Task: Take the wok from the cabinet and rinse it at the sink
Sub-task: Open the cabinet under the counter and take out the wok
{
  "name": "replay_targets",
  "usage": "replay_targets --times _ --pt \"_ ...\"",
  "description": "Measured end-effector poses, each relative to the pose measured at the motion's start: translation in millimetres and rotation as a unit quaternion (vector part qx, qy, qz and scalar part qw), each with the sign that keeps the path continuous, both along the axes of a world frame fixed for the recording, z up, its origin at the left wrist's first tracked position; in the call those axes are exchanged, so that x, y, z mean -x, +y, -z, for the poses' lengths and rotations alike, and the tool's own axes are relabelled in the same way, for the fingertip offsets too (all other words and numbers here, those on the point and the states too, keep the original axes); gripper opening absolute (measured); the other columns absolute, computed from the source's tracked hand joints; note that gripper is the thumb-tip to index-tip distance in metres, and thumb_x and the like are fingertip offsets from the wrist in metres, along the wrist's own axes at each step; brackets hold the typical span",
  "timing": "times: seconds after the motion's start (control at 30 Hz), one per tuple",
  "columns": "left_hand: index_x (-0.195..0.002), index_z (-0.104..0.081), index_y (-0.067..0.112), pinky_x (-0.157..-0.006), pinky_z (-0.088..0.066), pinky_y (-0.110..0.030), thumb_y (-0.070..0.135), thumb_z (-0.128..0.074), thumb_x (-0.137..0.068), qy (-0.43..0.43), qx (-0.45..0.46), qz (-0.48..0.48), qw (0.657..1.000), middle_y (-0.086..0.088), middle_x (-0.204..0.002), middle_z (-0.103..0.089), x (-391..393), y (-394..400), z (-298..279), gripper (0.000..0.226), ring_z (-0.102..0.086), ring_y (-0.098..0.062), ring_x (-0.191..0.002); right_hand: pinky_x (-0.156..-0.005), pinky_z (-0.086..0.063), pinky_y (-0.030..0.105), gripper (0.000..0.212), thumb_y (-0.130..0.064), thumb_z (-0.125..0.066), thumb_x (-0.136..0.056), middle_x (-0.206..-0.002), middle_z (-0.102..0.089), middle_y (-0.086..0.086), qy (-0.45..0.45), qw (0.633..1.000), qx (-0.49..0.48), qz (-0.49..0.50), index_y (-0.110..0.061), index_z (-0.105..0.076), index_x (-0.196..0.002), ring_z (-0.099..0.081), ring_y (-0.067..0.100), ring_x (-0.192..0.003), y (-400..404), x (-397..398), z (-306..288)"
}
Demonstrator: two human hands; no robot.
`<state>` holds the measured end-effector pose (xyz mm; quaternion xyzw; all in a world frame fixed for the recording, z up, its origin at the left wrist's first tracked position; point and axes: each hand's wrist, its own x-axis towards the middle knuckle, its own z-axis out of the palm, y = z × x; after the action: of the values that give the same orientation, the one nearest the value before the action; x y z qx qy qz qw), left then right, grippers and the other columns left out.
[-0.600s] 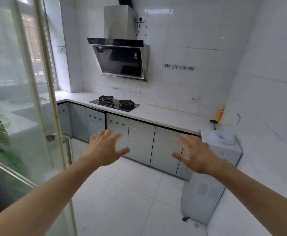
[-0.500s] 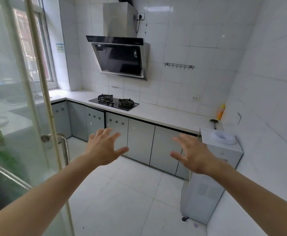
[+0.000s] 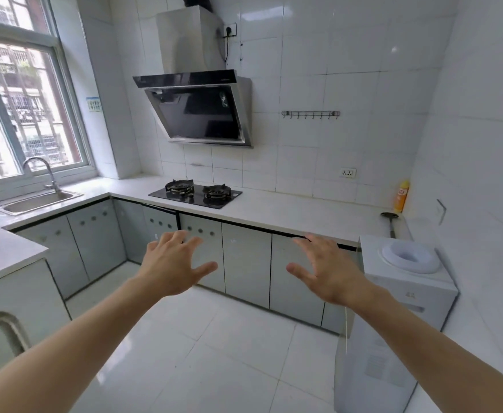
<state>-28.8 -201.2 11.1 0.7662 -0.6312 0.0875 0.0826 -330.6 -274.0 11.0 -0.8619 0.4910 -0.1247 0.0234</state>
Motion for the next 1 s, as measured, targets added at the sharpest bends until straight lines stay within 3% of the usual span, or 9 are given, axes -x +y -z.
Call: replay_targets --times 0.13,0.2,0.37,0.53,0.6,0.67,0.73,0.93,1.0 --pt "-0.147 -0.034 0.034 -0.116 -0.025 -0.047 0.081 -0.037 -0.082 0.009 -0.009 0.001 1.0 0.001 -0.157 -0.032 7.5 -55.8 4.2 0.081 -0.023 -0.023 -0.145 -0.116 -0.022 0.048 0.089 -0.081 -0.014 -0.079 -0.16 -0.018 0.001 -0.002 1.0 -0.009 -0.002 -0.031 -0.02 -0.152 -0.012 0.02 -0.146 -53.3 8.2 -0.6" --pt "-0.148 -0.033 0.032 -0.116 -0.025 -0.047 0.08 -0.038 -0.083 0.012 -0.012 0.004 1.0 0.001 -0.157 -0.031 9.0 -79.4 5.4 0.081 -0.023 -0.023 -0.145 -0.117 -0.021 0.048 0.079 -0.075 -0.023 -0.086 -0.16 -0.018 0.001 -0.007 1.0 -0.017 -0.003 -0.031 -0.019 -0.152 -0.011 0.02 -0.146 -75.0 9.1 0.5" --pt "-0.147 -0.035 0.031 -0.116 -0.024 -0.047 0.078 -0.04 -0.084 0.025 -0.013 0.019 0.999 -0.001 -0.157 -0.031 0.6 -140.6 13.8 0.079 -0.023 -0.024 -0.145 -0.118 -0.02 0.045 0.115 -0.092 0.01 -0.058 -0.16 -0.017 -0.001 -0.008 1.0 -0.011 0.002 -0.033 -0.018 -0.152 -0.01 0.018 -0.147 -133.2 -1.1 11.2" --pt "-0.147 -0.036 0.029 -0.115 -0.027 -0.046 0.08 -0.039 -0.083 0.035 -0.006 0.038 0.999 0.0 -0.154 -0.035 -32.3 -212.4 32.4 0.082 -0.027 -0.024 -0.143 -0.117 -0.02 0.046 0.072 -0.068 -0.028 -0.092 -0.161 -0.014 0.001 0.049 0.999 0.001 0.009 -0.031 -0.018 -0.153 -0.009 0.021 -0.147 -193.0 -29.7 22.3" --pt "-0.145 -0.038 0.028 -0.113 -0.029 -0.046 0.081 -0.039 -0.082 0.042 -0.003 0.046 0.998 0.0 -0.152 -0.037 -48.0 -243.7 36.7 0.082 -0.03 -0.024 -0.141 -0.116 -0.02 0.046 0.084 -0.08 -0.017 -0.084 -0.162 -0.013 0.001 0.071 0.997 0.007 0.02 -0.031 -0.017 -0.153 -0.008 0.022 -0.147 -217.7 -43.8 20.5" --pt "-0.143 -0.04 0.025 -0.112 -0.031 -0.047 0.08 -0.04 -0.083 0.052 -0.006 0.054 0.997 -0.002 -0.15 -0.039 -63.9 -275.6 36.3 0.081 -0.032 -0.025 -0.139 -0.114 -0.022 0.046 0.114 -0.093 0.01 -0.06 -0.162 -0.013 0.0 0.064 0.997 0.004 0.033 -0.032 -0.018 -0.152 -0.009 0.022 -0.147 -244.0 -59.1 16.2" --pt "-0.142 -0.04 0.024 -0.112 -0.032 -0.047 0.079 -0.04 -0.083 0.061 -0.002 0.063 0.996 -0.003 -0.15 -0.04 -80.3 -307.4 36.3 0.081 -0.033 -0.026 -0.138 -0.114 -0.022 0.046 0.128 -0.094 0.021 -0.046 -0.161 -0.014 0.0 0.056 0.997 0.005 0.044 -0.033 -0.018 -0.152 -0.009 0.021 -0.147 -272.3 -75.1 15.3" --pt "-0.146 -0.036 0.024 -0.113 -0.03 -0.046 0.077 -0.041 -0.085 0.088 -0.013 0.079 0.993 -0.001 -0.153 -0.036 -120.1 -390.9 56.8 0.08 -0.03 -0.024 -0.14 -0.116 -0.02 0.043 0.105 -0.089 0.006 -0.065 -0.161 -0.013 -0.002 0.045 0.997 -0.015 0.063 -0.035 -0.017 -0.152 -0.009 0.019 -0.147 -342.3 -118.0 44.5" --pt "-0.147 -0.036 0.025 -0.113 -0.029 -0.045 0.076 -0.042 -0.086 0.098 -0.03 0.084 0.991 0.0 -0.153 -0.036 -127.3 -413.7 68.8 0.08 -0.03 -0.023 -0.141 -0.117 -0.018 0.041 0.107 -0.09 0.007 -0.064 -0.161 -0.013 -0.002 0.055 0.996 -0.031 0.067 -0.034 -0.016 -0.153 -0.009 0.018 -0.147 -361.4 -128.3 59.8"
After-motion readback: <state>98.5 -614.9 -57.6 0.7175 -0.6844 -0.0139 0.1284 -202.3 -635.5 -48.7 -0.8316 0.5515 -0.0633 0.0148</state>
